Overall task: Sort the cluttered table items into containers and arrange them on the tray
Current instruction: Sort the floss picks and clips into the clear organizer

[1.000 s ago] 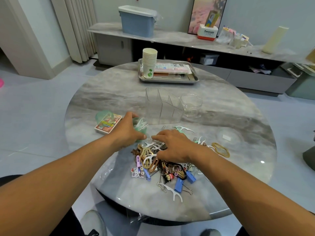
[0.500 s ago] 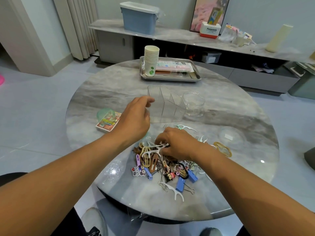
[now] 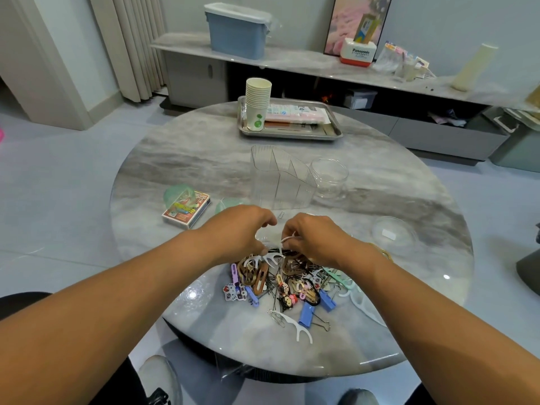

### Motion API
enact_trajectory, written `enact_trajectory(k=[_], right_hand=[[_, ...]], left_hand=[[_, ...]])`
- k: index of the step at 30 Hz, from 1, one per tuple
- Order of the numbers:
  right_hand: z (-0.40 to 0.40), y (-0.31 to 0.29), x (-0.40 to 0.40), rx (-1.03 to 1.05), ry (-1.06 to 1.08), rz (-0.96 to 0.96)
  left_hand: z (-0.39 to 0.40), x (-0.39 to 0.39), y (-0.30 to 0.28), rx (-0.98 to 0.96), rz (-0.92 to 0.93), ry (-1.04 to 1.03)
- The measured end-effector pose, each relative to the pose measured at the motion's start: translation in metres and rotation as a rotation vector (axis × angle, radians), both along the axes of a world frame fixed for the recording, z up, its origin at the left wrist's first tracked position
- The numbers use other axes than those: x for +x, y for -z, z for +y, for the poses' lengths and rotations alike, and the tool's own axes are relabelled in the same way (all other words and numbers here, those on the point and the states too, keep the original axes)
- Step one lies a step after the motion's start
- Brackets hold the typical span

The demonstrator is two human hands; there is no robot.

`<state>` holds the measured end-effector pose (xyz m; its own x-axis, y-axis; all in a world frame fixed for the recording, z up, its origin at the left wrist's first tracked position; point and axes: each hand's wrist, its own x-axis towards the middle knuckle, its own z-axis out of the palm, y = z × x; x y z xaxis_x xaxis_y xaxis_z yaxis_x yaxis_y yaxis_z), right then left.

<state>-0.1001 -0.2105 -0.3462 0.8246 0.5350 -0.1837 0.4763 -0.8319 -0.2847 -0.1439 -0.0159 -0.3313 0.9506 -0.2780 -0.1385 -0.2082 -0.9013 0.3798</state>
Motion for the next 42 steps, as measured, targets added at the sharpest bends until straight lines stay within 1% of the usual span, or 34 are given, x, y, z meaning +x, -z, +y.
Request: enact_trajectory(k=[3, 5, 8, 11, 14, 17, 21, 27, 32, 35, 38, 40, 42], right_hand=[[-0.005, -0.004, 0.002, -0.040, -0.005, 0.019], [-0.007, -0.006, 0.002, -0.043, 0.006, 0.046], [-0.009, -0.009, 0.001, 0.039, 0.062, 0.120], [-0.010, -0.013, 0.001, 0.132, 0.115, 0.175], [-0.012, -0.015, 0.003, 0.166, 0.148, 0.191], [-0.018, -0.017, 0.004, 0.236, 0.225, 0.208], [-0.026, -0.020, 0.008, 0.300, 0.295, 0.232], [-0.033, -0.018, 0.009, 0.430, 0.381, 0.349], [-0.032, -0.018, 0.008, 0.408, 0.399, 0.358], [-0.033, -0.020, 0.006, 0.496, 0.465, 0.433], [-0.036, -0.025, 0.006, 0.577, 0.501, 0.480], [-0.038, -0.030, 0.006, 0.601, 0.509, 0.498], [-0.040, -0.034, 0.006, 0.621, 0.508, 0.524]], left_hand=[[0.000, 0.002, -0.002, 0.088, -0.022, 0.024], [-0.001, 0.002, -0.001, 0.103, -0.009, 0.043], [-0.006, 0.001, 0.006, 0.091, 0.062, 0.078], [-0.010, 0.002, 0.016, 0.151, 0.088, 0.089], [-0.010, 0.006, 0.022, 0.115, 0.121, 0.051], [-0.011, 0.010, 0.021, 0.081, 0.158, 0.041], [-0.009, 0.012, 0.018, 0.082, 0.192, 0.046], [-0.011, 0.013, 0.017, 0.070, 0.190, 0.027], [-0.015, 0.012, 0.017, 0.106, 0.139, 0.037], [-0.017, 0.011, 0.019, 0.110, 0.118, 0.036], [-0.016, 0.013, 0.018, 0.020, 0.134, -0.012], [-0.016, 0.016, 0.016, -0.112, 0.149, -0.075], [-0.016, 0.018, 0.014, -0.287, 0.167, -0.168]])
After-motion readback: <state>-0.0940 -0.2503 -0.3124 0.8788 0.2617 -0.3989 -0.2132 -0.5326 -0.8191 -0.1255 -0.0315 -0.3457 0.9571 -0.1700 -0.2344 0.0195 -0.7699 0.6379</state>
